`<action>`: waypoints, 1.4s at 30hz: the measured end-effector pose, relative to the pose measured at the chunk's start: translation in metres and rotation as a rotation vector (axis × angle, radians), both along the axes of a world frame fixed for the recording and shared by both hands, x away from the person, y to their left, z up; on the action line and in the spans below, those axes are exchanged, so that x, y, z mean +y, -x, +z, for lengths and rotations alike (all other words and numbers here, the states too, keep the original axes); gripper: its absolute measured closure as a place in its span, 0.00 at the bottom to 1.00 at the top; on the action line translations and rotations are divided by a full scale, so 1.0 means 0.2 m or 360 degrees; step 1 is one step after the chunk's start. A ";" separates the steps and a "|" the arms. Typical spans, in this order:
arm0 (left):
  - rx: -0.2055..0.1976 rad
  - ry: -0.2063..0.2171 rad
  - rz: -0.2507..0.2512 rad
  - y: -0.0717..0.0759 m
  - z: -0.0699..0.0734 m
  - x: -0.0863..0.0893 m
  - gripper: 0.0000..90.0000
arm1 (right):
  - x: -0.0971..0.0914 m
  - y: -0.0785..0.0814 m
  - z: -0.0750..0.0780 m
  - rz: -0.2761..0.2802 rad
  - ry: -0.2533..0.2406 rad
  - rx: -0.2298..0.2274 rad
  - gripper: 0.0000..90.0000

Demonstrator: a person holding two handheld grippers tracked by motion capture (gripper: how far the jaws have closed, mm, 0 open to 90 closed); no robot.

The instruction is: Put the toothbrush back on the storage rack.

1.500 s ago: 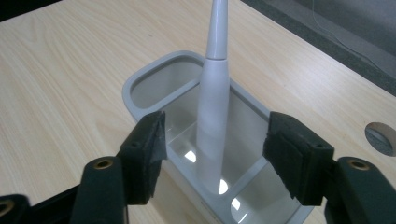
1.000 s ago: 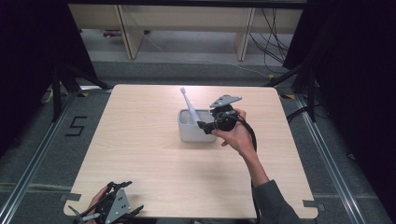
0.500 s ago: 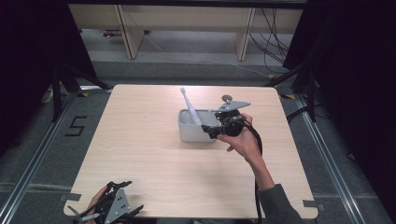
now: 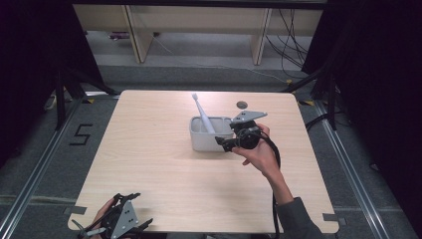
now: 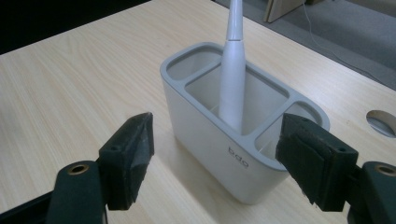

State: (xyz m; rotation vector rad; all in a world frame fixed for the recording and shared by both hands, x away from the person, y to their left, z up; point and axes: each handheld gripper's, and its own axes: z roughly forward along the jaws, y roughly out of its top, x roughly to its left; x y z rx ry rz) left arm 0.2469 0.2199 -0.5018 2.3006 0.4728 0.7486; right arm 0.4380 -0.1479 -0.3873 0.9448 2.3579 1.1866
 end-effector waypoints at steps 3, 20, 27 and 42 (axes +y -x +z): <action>-0.0027 -0.0011 0.0011 0.00 0.00 0.00 0.17 | -0.01 0.01 -0.01 -0.0006 0.0009 0.0018 0.30; -0.0014 -0.0009 -0.0013 0.00 0.00 0.00 0.17 | -0.03 0.09 -0.07 0.0040 -0.0003 0.0017 0.27; -0.0012 -0.0007 -0.0017 0.00 0.00 0.00 0.17 | -0.04 0.13 -0.09 0.0047 -0.0015 0.0007 0.26; -0.0020 -0.0053 -0.0009 0.00 0.00 0.00 0.17 | -0.03 0.21 -0.15 0.0102 -0.0047 0.0038 0.24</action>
